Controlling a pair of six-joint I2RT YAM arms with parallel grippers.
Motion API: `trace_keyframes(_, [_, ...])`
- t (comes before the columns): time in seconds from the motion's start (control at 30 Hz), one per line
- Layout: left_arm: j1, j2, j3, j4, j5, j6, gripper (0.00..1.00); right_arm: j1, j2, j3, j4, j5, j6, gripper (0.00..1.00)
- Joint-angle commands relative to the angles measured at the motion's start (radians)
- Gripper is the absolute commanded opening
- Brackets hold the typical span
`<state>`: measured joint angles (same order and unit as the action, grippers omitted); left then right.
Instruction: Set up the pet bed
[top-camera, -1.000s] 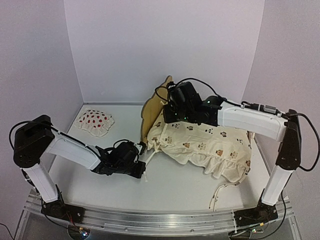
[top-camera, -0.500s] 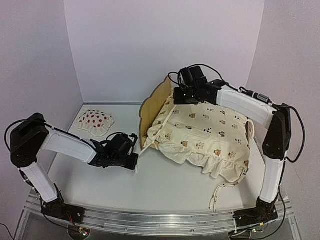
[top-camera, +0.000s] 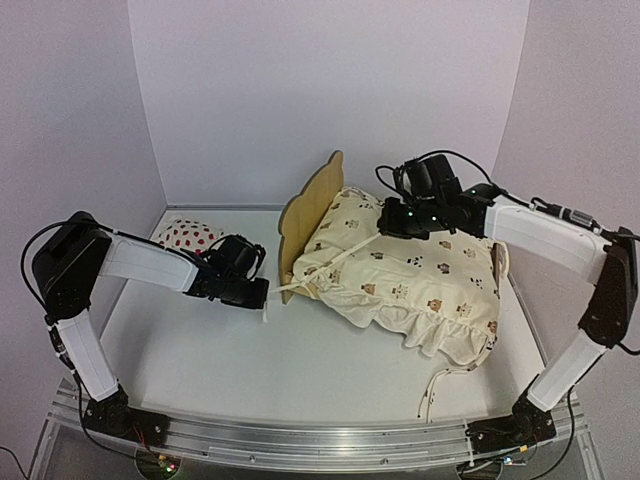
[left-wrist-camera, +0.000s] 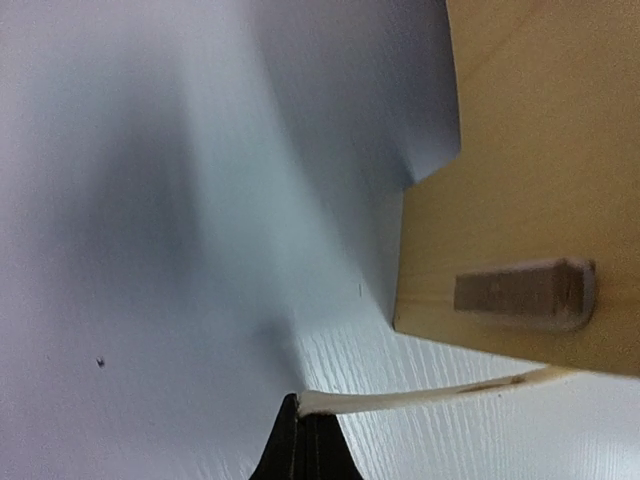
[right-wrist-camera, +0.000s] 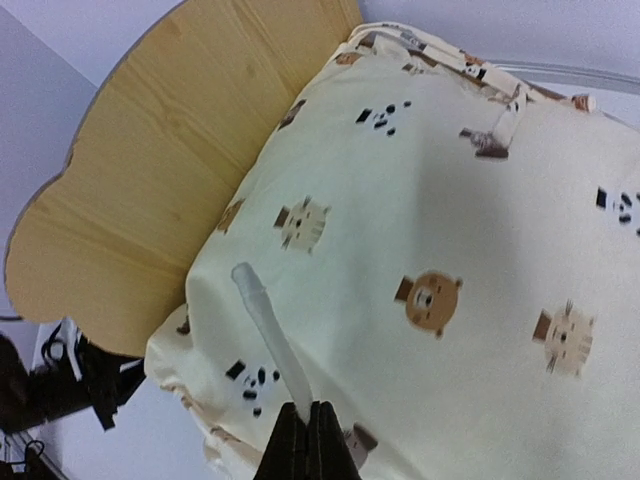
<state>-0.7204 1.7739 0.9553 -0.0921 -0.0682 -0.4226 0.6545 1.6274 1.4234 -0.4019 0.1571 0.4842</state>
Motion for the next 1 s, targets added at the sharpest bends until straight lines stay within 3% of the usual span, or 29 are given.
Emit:
trace_keyframes(0.0, [0.094,0.045,0.09,-0.106,0.045,0.051,0.0,0.069,-0.154,-0.143,0.054,0.008,0.093,0.0])
trace_keyframes(0.33, [0.134,0.095,0.198,-0.114,0.065,0.083,0.0,0.275,-0.299,-0.534,0.086,0.05,0.272,0.0])
trace_keyframes(0.57, [0.134,0.089,0.229,-0.116,0.113,0.088,0.0,0.317,-0.253,-0.588,0.117,-0.012,0.303,0.01])
trace_keyframes(0.6, [0.134,0.074,0.222,-0.112,0.127,0.088,0.0,0.319,-0.253,-0.586,0.117,-0.036,0.297,0.04])
trace_keyframes(0.7, [0.134,0.01,0.194,-0.109,0.128,0.086,0.08,0.318,-0.275,-0.56,0.086,-0.071,0.265,0.35])
trace_keyframes(0.83, [0.134,-0.083,0.181,-0.149,0.117,0.097,0.26,0.318,-0.328,-0.462,-0.066,-0.033,0.171,0.57])
trace_keyframes(0.97, [0.134,-0.216,0.178,-0.193,0.119,0.12,0.36,0.317,-0.403,-0.352,-0.234,0.124,0.056,0.77])
